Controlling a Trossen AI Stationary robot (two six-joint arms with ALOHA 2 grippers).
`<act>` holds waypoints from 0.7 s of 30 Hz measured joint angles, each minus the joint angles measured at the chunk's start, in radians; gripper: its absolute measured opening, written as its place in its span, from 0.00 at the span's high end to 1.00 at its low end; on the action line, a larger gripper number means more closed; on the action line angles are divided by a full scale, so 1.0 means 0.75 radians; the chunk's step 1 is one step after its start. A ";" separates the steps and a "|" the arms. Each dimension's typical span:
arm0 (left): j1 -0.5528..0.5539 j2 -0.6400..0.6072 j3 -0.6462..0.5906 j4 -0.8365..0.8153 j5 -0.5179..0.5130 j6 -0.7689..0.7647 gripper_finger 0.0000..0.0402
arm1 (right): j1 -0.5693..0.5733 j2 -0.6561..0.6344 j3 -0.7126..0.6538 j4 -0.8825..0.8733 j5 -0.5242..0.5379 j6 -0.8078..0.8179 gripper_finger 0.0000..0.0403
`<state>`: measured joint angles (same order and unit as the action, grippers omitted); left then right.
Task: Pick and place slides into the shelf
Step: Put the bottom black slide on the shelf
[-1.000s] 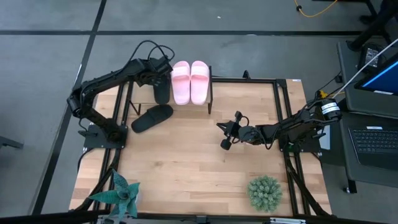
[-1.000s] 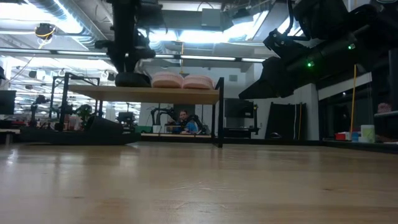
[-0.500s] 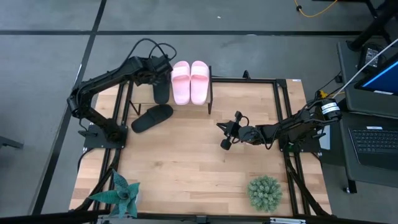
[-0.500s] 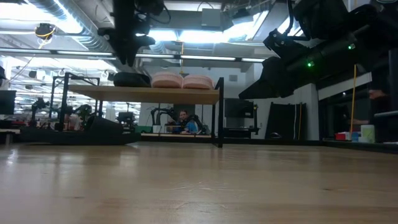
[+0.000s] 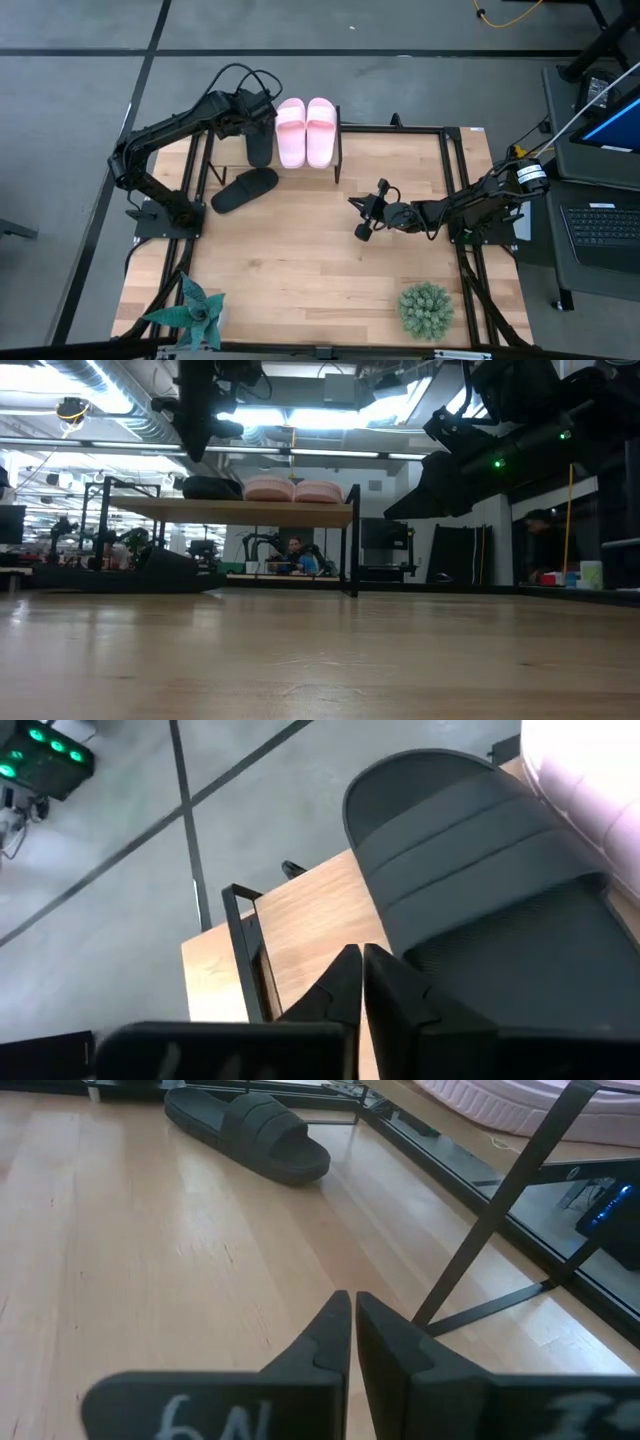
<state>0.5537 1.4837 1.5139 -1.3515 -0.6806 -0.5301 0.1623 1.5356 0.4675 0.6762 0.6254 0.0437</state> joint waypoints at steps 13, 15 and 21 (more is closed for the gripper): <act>0.045 0.002 -0.130 0.048 0.021 -0.023 1.00 | 0.000 0.000 0.000 0.000 -0.001 0.000 0.94; 0.048 0.002 -0.149 0.077 0.023 -0.022 1.00 | 0.000 0.000 0.000 0.000 0.000 0.000 0.94; 0.056 0.002 -0.181 0.157 0.030 -0.013 1.00 | 0.000 0.000 0.000 0.001 -0.001 0.000 0.94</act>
<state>0.5956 1.4849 1.3785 -1.2339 -0.6584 -0.5400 0.1623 1.5356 0.4675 0.6765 0.6250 0.0437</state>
